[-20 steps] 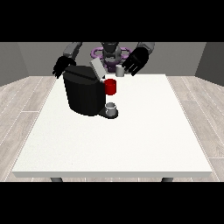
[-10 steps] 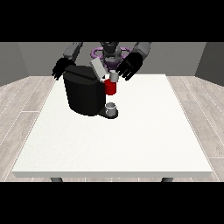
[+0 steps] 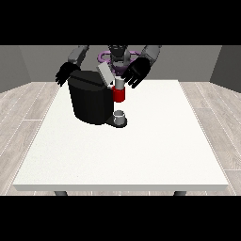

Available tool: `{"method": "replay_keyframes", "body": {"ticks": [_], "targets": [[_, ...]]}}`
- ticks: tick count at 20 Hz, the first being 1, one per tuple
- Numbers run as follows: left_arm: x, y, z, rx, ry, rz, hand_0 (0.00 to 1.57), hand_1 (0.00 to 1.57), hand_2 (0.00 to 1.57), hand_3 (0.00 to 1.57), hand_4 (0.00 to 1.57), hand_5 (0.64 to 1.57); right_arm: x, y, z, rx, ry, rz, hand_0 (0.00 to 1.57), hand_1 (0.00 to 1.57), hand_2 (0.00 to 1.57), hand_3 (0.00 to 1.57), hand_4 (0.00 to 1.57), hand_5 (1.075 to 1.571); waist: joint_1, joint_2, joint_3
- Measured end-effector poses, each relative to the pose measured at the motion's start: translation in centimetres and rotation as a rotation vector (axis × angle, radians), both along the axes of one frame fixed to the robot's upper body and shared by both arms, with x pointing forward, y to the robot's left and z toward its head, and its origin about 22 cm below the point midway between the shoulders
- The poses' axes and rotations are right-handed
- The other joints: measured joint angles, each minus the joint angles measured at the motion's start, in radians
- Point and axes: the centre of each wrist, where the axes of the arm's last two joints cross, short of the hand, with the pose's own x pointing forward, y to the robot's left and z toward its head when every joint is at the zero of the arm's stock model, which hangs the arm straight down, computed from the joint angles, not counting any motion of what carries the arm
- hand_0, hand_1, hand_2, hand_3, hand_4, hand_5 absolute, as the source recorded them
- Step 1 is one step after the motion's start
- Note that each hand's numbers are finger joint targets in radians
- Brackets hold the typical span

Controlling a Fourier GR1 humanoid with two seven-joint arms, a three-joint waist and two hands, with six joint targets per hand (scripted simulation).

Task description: Insert the coffee pod into the coffee machine and close the lid

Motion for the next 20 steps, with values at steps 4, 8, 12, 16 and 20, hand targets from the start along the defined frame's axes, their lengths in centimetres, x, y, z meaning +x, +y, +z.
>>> {"method": "replay_keyframes", "body": {"ticks": [4,8,12,16,20], "targets": [[0.1,-1.2,-0.8,0.007,0.003,-0.014,1.2,1.2,1.27,1.2,0.5,1.571,-0.1,-0.6,-0.5,0.002,-0.001,-0.015,0.0,0.0,0.0,0.0,0.5,1.571,0.008,-0.003,-0.0001],[0.2,-1.6,-0.6,0.009,-0.001,-0.014,1.19,1.19,1.27,1.2,0.51,1.571,0.3,-0.4,0.3,0.011,-0.012,-0.011,0.0,0.0,0.0,0.0,0.46,1.571,0.006,0.005,0.0001],[0.2,-1.3,0.4,0.02,-0.011,-0.009,1.19,1.19,1.25,1.18,0.49,1.571,0.4,-0.4,0.3,0.008,-0.031,-0.01,0.0,0.0,0.0,0.0,0.44,1.571,0.005,0.023,0.0002],[0.3,-1.2,0.0,0.027,0.005,-0.011,1.25,1.25,1.28,1.18,0.48,1.571,0.2,-0.7,0.2,0.012,-0.024,-0.013,0.0,0.0,0.0,0.0,0.44,1.571,0.004,0.02,0.0001],[0.3,-1.0,-0.6,0.017,0.015,-0.012,1.22,1.22,1.25,1.15,0.47,1.571,0.3,-1.1,0.6,0.01,-0.019,-0.021,0.0,0.0,0.0,0.0,0.36,1.571,0.004,0.018,0.0004]]}}
